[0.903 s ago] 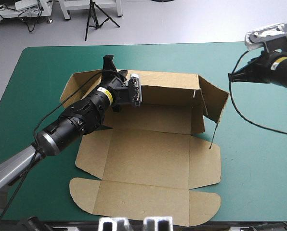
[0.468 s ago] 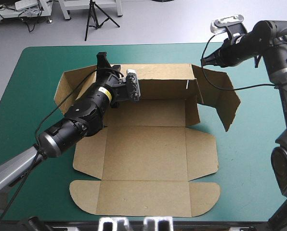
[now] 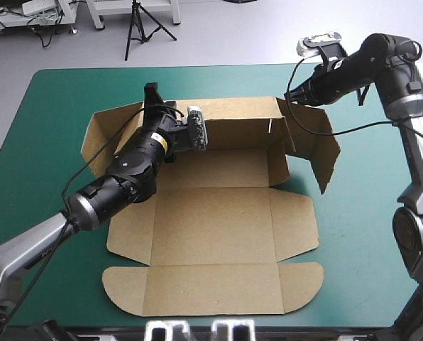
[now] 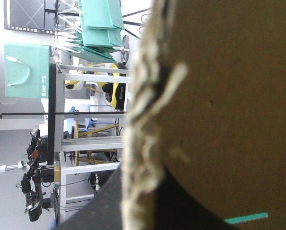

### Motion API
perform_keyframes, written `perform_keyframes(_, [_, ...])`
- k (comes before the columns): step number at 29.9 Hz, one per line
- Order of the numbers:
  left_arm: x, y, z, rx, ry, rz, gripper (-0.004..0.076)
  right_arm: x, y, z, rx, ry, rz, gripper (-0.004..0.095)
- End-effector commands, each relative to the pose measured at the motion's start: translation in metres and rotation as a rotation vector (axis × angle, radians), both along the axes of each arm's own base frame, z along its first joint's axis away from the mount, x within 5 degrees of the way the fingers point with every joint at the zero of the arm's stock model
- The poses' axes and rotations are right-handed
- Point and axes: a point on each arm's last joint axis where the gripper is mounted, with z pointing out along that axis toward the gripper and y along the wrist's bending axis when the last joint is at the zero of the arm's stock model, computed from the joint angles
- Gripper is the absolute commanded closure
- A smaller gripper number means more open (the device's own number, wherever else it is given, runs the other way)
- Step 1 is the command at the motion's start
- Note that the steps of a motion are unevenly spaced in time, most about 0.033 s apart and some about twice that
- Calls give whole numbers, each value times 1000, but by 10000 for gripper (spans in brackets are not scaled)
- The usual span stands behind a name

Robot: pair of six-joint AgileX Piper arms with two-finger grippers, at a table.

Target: Fold the box

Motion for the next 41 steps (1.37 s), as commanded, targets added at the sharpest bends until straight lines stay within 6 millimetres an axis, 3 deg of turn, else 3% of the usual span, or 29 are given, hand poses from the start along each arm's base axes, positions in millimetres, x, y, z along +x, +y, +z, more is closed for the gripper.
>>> perform_keyframes(1, [-6, 3, 25, -41, -83, -8, 732, -13, -8, 18, 20, -34, -6, 926])
perform_keyframes(11, [-4, 4, 23, -25, -84, 21, 732, -30, -4, -10, 134, 98, 62, 926])
perform_keyframes(22, [-2, 1, 18, -34, -69, 11, 732, -47, 0, -6, 148, 46, 190, 926])
perform_keyframes(30, [-1, 1, 18, -41, -68, 23, 732, -54, 4, -35, 206, -39, 221, 926])
perform_keyframes(41, [-3, -2, 11, 16, -77, -44, 732, -95, -2, -92, 139, -353, 294, 926])
